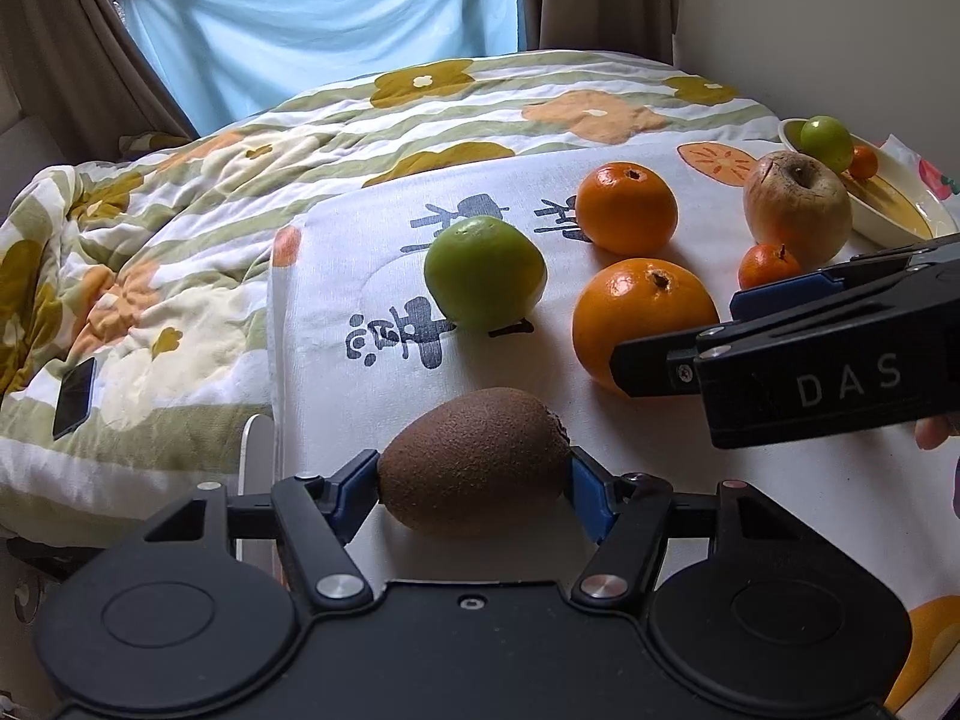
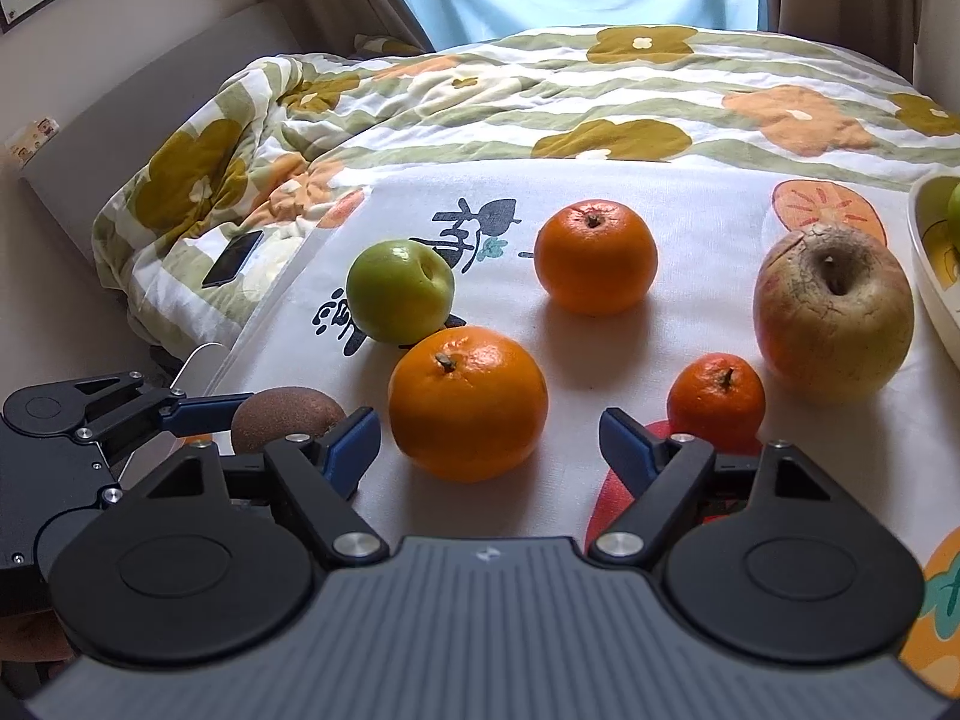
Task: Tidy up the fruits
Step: 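Grasp the brown kiwi with the left tool while the right tool grasps the large orange, then lower the kiwi and orange into the duck bowl and open both tools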
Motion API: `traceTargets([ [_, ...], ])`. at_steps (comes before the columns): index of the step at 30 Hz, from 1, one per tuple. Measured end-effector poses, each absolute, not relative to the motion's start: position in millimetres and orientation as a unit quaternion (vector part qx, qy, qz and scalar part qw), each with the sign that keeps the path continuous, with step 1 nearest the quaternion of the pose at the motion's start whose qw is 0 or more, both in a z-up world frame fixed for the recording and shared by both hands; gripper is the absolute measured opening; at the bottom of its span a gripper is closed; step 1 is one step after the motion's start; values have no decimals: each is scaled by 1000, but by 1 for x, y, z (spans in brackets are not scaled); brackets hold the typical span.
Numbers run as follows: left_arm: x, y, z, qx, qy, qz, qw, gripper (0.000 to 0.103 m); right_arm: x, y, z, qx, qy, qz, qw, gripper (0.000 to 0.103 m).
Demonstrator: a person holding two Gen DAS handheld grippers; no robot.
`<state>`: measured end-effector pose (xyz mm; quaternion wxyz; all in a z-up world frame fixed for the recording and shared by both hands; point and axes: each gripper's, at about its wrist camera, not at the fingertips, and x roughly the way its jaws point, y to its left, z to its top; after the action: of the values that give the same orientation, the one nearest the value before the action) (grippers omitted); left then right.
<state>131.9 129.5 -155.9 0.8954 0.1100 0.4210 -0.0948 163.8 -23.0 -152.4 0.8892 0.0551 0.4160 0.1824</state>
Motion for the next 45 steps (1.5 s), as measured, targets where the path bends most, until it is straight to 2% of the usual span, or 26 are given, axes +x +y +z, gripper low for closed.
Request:
traceTargets([
  [7,127,134,-155,101,425,-77,896,69,170,-16,-155,52,418,196,886,90],
  [9,125,135,-155,98,426,-71,896,69,171,-15,-156,49,420,200,884,85],
  [10,125,136,-154,96,427,-69,896,69,171,-14,-157,47,422,202,883,79],
  [13,122,137,-153,92,428,-63,897,69,171,-14,-157,42,422,204,882,76],
  [29,101,113,-104,72,399,-34,914,69,154,-54,-118,39,393,209,895,75],
  [45,92,-4,-48,65,372,-66,924,69,128,-198,-66,55,374,158,912,75],
])
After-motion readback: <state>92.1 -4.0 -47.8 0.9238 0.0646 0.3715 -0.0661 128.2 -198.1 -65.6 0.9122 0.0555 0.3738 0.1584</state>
